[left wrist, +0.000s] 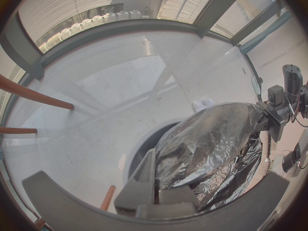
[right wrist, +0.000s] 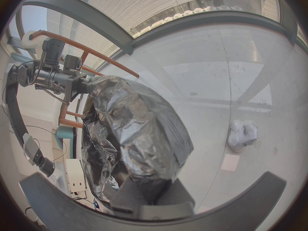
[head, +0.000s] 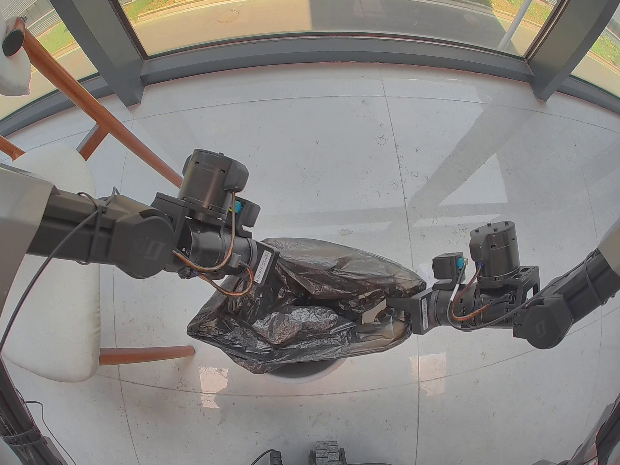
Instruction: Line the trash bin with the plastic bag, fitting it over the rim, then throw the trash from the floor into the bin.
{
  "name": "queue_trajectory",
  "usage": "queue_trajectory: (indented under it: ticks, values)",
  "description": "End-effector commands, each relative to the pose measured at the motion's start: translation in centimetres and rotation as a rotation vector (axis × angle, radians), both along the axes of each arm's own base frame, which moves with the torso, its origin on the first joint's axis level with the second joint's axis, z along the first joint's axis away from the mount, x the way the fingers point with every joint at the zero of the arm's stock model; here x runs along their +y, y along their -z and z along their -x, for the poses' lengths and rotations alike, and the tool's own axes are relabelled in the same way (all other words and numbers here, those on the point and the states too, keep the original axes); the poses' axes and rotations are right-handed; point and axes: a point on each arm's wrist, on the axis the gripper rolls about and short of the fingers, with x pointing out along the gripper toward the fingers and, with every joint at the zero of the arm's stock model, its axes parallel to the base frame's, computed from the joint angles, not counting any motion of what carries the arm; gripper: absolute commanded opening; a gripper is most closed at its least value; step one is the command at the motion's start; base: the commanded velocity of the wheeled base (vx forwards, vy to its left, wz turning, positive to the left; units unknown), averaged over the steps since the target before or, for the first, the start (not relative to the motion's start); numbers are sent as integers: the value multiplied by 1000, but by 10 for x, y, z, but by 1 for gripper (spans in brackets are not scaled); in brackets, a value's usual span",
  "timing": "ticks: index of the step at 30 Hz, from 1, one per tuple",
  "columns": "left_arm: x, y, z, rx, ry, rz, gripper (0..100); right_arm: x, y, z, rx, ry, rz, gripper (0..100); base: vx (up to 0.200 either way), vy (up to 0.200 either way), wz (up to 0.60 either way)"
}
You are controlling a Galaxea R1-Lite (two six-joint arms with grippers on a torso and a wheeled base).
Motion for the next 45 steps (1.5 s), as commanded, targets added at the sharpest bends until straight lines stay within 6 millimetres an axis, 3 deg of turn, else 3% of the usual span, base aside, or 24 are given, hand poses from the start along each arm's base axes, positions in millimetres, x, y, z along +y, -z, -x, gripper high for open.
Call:
queue_trajectory:
  ticks: [1, 7, 13, 14, 17, 22, 28, 34, 35, 38, 42, 45]
  values:
    - [7, -17, 1, -47, -23, 24, 0, 3, -7, -5, -67, -1, -38, 0, 0, 0, 0]
    - [13, -21, -4, -70, -72, 12, 0, 10, -1, -17, -155, 2, -88, 0, 0, 0, 0]
    - [13, -16, -4, -53, -69, 2, 0, 9, 1, -17, -143, 7, -79, 0, 0, 0, 0]
    - [12, -14, -4, -51, -68, -1, 0, 6, 3, -19, -135, 17, -74, 100, 0, 0, 0]
    - [12, -13, -4, -46, -68, -4, 0, -1, 7, -23, -122, 49, -64, 100, 0, 0, 0]
    - [12, -8, -6, -34, -71, -14, 0, -12, -4, -20, -117, 79, -104, 100, 0, 0, 0]
    - [10, 5, -13, -9, -77, -25, 0, -21, -26, 14, -24, 0, -150, 100, 0, 0, 0]
    - [14, 6, -16, -7, -90, -30, 0, -29, -29, 32, 32, -6, -127, 100, 0, 0, 0]
    - [17, 6, -18, -8, -96, -32, 100, -29, -29, 34, 32, -9, -127, 100, 0, 0, 0]
    - [20, 5, -18, -12, -101, -34, 100, -29, -28, 37, 42, -12, -124, 100, 0, 0, 0]
    - [29, 0, 3, 6, -94, -43, 100, -24, -22, 45, 73, -31, -111, 100, 0, 0, 0]
    - [37, 8, 15, 37, -89, -68, 100, -22, -22, 46, 104, -11, -136, 100, 0, 0, 0]
